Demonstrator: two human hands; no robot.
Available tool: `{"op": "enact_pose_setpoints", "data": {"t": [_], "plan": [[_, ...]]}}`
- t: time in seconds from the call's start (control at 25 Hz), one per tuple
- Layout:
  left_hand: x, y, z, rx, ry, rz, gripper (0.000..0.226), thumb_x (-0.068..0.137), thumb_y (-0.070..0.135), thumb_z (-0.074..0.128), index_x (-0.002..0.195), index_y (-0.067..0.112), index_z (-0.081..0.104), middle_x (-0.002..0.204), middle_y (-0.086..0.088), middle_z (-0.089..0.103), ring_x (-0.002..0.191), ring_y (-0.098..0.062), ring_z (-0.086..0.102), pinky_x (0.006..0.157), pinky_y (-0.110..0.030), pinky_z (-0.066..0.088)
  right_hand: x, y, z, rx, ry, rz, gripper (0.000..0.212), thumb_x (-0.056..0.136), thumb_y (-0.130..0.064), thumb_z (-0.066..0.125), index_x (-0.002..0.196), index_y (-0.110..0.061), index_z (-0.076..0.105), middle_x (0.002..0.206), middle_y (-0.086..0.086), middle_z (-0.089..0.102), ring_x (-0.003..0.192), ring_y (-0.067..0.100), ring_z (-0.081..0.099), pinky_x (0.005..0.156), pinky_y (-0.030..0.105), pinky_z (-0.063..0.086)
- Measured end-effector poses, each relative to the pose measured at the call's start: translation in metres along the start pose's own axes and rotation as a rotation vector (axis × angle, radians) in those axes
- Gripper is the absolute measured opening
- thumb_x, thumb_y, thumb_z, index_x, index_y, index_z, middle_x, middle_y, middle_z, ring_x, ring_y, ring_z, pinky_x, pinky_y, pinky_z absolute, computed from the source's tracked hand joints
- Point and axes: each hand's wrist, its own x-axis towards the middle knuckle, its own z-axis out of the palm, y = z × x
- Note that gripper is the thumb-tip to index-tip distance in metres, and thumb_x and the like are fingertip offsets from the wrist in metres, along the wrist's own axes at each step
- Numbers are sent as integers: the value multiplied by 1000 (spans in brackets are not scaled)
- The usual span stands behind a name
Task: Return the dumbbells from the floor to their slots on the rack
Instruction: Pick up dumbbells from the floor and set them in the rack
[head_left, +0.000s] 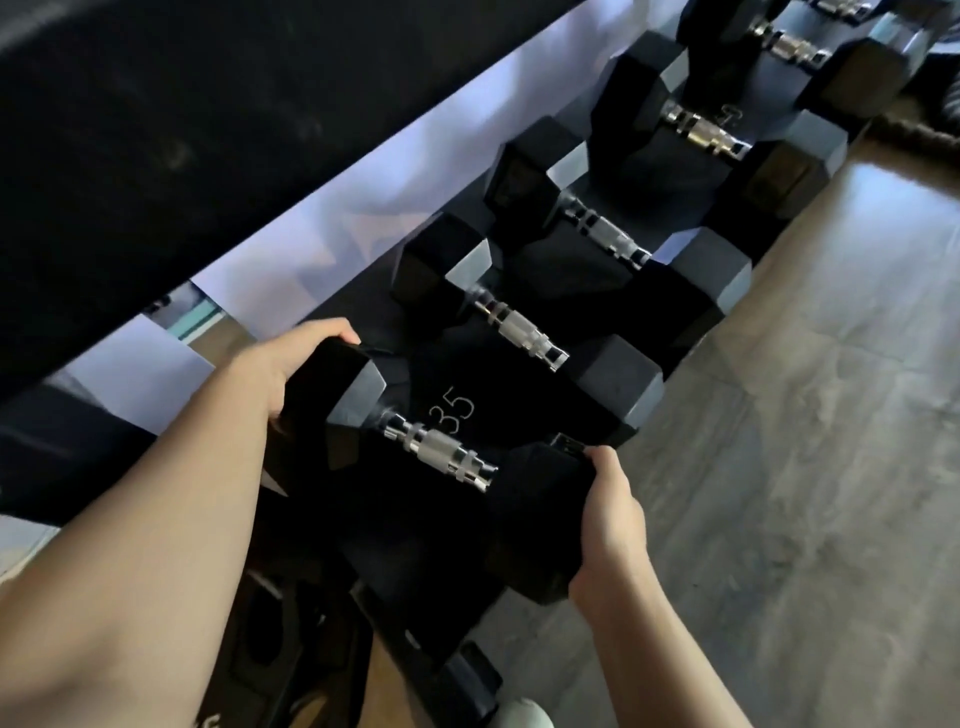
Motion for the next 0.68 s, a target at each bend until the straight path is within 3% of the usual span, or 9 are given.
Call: {"op": "enact_pose_setpoints", "data": {"t": [0.12,0.24,0.32,0.44,0.56,0.68], "plan": [[1,0,2,10,-11,8,63,36,53,77,89,21,64,98,-9,61,88,-32,55,65,-44,37,2,3,-2,-170,160,-88,71,70,-62,52,129,-21,54,138,10,44,112,39,54,96,51,49],[1,-6,3,-38,44,78,76,42,64,72,106,22,64,115,-8,61,99,-29,56,70,-40,39,-3,14,-7,-270,69,-601,27,87,-48,49,106,-33,61,126,-5,41,112,9,50,84,16,43],[-3,-14,13,-61,267,151,92,49,74,66,124,19,61,134,-10,57,116,-32,54,86,-36,39,1,17,-18,-341,-67,-888,20,87,-39,51,96,-38,69,119,-10,51,108,-8,50,81,0,35],[-22,-44,49,-117,644,413,81,65,75,62,118,12,65,126,-15,62,114,-32,58,81,-30,37,20,25,-39,-401,-208,-1119,34,86,-38,53,113,-26,67,123,-3,57,120,3,52,98,11,37],[-34,-83,77,-225,635,592,94,63,62,81,141,25,42,141,-7,45,115,-16,48,87,-26,40,32,30,-43,-318,-297,-1056,51,83,-45,53,127,-21,60,131,1,56,125,13,52,104,26,40],[-22,-93,79,-331,602,613,108,54,57,88,143,24,36,144,-5,45,124,-18,49,95,-24,42,34,32,-35,-234,-344,-1013,45,81,-41,53,122,-27,62,130,5,58,123,15,54,104,32,43]]}}
